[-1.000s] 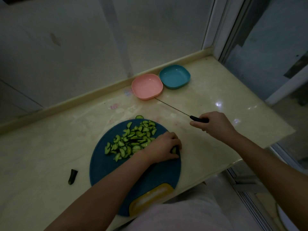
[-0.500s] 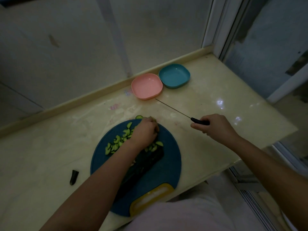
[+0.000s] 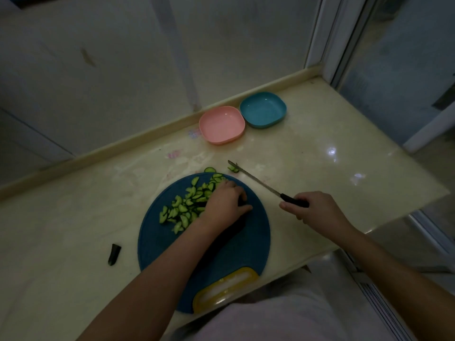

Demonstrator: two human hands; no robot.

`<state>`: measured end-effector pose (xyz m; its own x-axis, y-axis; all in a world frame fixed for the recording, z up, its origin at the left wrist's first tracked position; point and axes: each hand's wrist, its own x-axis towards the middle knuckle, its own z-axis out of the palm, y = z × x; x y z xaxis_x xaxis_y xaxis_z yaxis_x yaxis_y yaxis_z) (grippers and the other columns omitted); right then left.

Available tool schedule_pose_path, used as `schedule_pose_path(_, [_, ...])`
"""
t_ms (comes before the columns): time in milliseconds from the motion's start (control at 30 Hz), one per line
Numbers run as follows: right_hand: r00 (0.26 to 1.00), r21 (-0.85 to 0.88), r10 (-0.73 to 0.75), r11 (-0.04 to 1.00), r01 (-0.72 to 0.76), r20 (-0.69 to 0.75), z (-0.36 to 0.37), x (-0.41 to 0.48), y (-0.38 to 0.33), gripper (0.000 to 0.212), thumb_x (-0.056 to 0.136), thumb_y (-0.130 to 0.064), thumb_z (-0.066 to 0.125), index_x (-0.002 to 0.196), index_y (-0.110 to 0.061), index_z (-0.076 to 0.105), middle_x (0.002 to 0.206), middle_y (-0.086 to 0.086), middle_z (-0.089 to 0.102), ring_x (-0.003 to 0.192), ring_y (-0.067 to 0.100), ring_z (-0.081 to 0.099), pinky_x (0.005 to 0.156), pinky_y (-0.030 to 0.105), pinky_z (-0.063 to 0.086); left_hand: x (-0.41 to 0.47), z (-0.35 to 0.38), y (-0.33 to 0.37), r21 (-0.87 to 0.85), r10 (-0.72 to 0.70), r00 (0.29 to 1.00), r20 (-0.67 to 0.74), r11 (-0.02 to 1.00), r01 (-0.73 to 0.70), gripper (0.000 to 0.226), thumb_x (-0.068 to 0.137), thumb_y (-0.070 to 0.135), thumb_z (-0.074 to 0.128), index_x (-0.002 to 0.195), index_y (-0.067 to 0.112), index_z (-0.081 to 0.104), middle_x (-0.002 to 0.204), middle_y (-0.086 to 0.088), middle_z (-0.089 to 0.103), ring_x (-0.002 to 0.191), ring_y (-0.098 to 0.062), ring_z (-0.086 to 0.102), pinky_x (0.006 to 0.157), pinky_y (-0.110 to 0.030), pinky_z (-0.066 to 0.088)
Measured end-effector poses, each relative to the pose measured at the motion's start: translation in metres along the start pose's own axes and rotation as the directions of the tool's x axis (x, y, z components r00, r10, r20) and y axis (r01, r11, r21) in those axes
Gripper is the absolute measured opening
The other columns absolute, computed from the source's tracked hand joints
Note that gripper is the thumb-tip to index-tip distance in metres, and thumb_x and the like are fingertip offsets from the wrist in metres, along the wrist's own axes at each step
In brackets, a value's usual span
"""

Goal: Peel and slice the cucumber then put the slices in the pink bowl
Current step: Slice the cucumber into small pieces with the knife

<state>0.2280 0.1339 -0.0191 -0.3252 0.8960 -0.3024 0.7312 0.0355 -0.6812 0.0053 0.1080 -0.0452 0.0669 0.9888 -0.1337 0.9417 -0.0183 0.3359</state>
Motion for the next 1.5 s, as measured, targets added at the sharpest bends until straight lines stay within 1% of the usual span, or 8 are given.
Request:
schedule_pose_path(167, [0.998,0.143,0.05,0.989,-0.045,-0.036,-0.004,-0.001,0.002,0.029,0.083,-0.044,0.064,0.072,-0.017,0.066,0.059,-0.001,0.06,0.052,0.007,0.054,0.047,0.012,0.039,0.007,-0.006,-0.003,0.027,0.044,0.995,0.09,0.999,-0.047,0.03,0.078,0.04,0.069,0.097,0.018,0.063,0.109,-0.002,0.051,0.108,-0.018,0.038,0.089,-0.029,0.035])
schedule_pose_path(333, [0.997,0.158,0.063,0.986,-0.055,-0.048,-0.004,-0.002,0.004,0.03,0.082,-0.045,0.064,0.075,-0.016,0.068,0.061,0.001,0.062,0.054,0.01,0.056,0.053,0.02,0.043,0.006,-0.01,-0.014,0.058,0.087,0.995,0.046,0.994,-0.09,0.013,0.077,0.024,0.069,0.088,0.017,0.068,0.107,-0.003,0.054,0.111,-0.021,0.039,0.1,-0.028,0.026])
schedule_pose_path(600, [0.998,0.087,0.047,0.995,-0.05,0.029,0.028,-0.023,0.007,0.039,0.092,-0.042,0.05,0.072,-0.009,0.059,0.062,0.0,0.059,0.055,0.008,0.052,0.048,0.015,0.037,-0.049,-0.006,0.004,-0.025,-0.039,0.995,-0.089,0.999,0.037,0.031,0.086,0.041,0.061,0.107,0.018,0.058,0.104,-0.001,0.056,0.094,-0.017,0.053,0.072,-0.029,0.043])
schedule_pose_path(767, [0.998,0.064,0.022,0.998,-0.025,0.052,0.055,-0.043,0.006,0.031,0.098,-0.034,0.04,0.079,-0.009,0.047,0.069,0.003,0.054,0.062,0.016,0.052,0.049,0.022,0.032,-0.07,0.011,0.013,0.05,-0.083,0.995,-0.047,0.995,0.086,0.037,0.089,0.03,0.057,0.123,0.016,0.052,0.115,-0.004,0.054,0.104,-0.022,0.052,0.08,-0.03,0.041])
schedule_pose_path(900, [0.998,0.023,0.012,1.0,-0.013,0.057,0.068,-0.057,0.008,0.027,0.098,-0.031,0.039,0.076,-0.016,0.04,0.069,0.001,0.05,0.066,0.02,0.052,0.055,0.029,0.029,-0.074,0.022,0.012,0.012,-0.063,0.992,-0.105,0.998,0.065,0.032,0.082,0.015,0.066,0.112,0.008,0.059,0.101,-0.012,0.058,0.09,-0.03,0.058,0.069,-0.035,0.047])
schedule_pose_path(1033, [0.998,0.027,0.035,0.999,-0.036,0.043,0.076,-0.062,0.007,0.028,0.099,-0.031,0.038,0.073,-0.018,0.038,0.07,0.003,0.051,0.068,0.019,0.052,0.058,0.03,0.034,-0.071,0.029,0.013,-0.072,-0.037,0.993,-0.115,0.997,0.029,0.034,0.09,0.015,0.056,0.123,0.009,0.052,0.112,-0.012,0.055,0.104,-0.028,0.051,0.086,-0.035,0.041])
schedule_pose_path(1167, [0.998,0.024,0.048,0.999,-0.049,0.026,0.078,-0.06,0.002,0.028,0.099,-0.031,0.037,0.074,-0.019,0.037,0.069,0.0,0.048,0.068,0.02,0.052,0.059,0.03,0.035,-0.058,0.038,0.024,-0.111,-0.028,0.984,-0.173,0.994,0.009,0.032,0.086,0.011,0.061,0.118,0.008,0.057,0.104,-0.013,0.057,0.096,-0.029,0.053,0.079,-0.035,0.043])
schedule_pose_path(1500, [0.997,0.008,0.06,0.998,-0.06,0.046,0.075,-0.05,-0.014,0.035,0.1,-0.031,0.035,0.066,-0.025,0.03,0.064,-0.007,0.04,0.055,0.001,0.037,0.053,0.028,0.024,-0.044,0.054,0.022,-0.192,-0.073,0.955,-0.289,0.981,0.017,0.034,0.088,0.011,0.059,0.121,0.009,0.058,0.103,-0.011,0.057,0.095,-0.026,0.049,0.082,-0.032,0.04])
